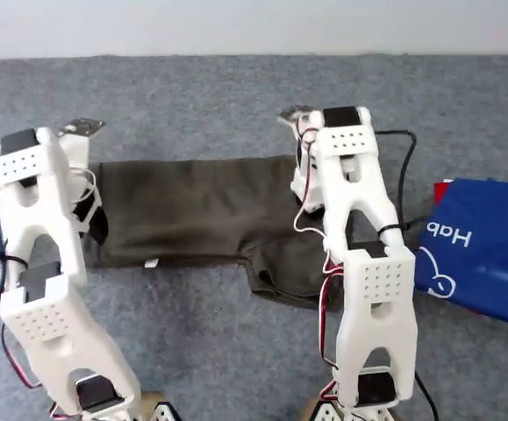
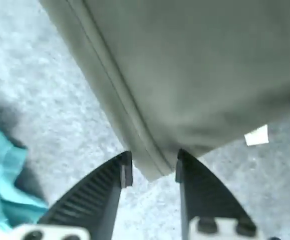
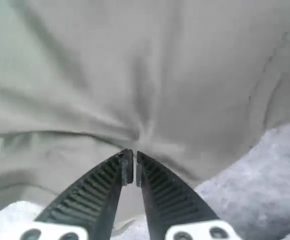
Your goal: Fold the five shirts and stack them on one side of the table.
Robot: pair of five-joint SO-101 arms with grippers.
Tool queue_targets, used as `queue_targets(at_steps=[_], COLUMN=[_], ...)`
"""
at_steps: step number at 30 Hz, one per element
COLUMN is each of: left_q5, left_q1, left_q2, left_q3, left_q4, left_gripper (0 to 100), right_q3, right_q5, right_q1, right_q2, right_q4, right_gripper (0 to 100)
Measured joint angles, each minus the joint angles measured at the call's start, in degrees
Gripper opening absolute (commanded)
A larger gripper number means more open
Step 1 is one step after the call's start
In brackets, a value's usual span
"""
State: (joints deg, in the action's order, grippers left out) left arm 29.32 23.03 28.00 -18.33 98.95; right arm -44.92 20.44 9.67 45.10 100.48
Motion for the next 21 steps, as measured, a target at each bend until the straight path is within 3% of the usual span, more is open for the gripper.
queue_targets(at_steps=[9,21], left_q5=[0.00,-5.80], left_q1=[-3.60,-6.95], left_q2=[-10.02,-19.16], left_q3=[-0.79,-0.79], left_q4=[0.26,0.35], left_gripper=[15,15], right_q3=[3.25,41.49], right_q5=[0.00,-0.09], right_q1=[-0.09,2.11], right_q2=[-13.54,-22.24], right_q4=[0.00,-1.23], right_gripper=[2.4,2.4])
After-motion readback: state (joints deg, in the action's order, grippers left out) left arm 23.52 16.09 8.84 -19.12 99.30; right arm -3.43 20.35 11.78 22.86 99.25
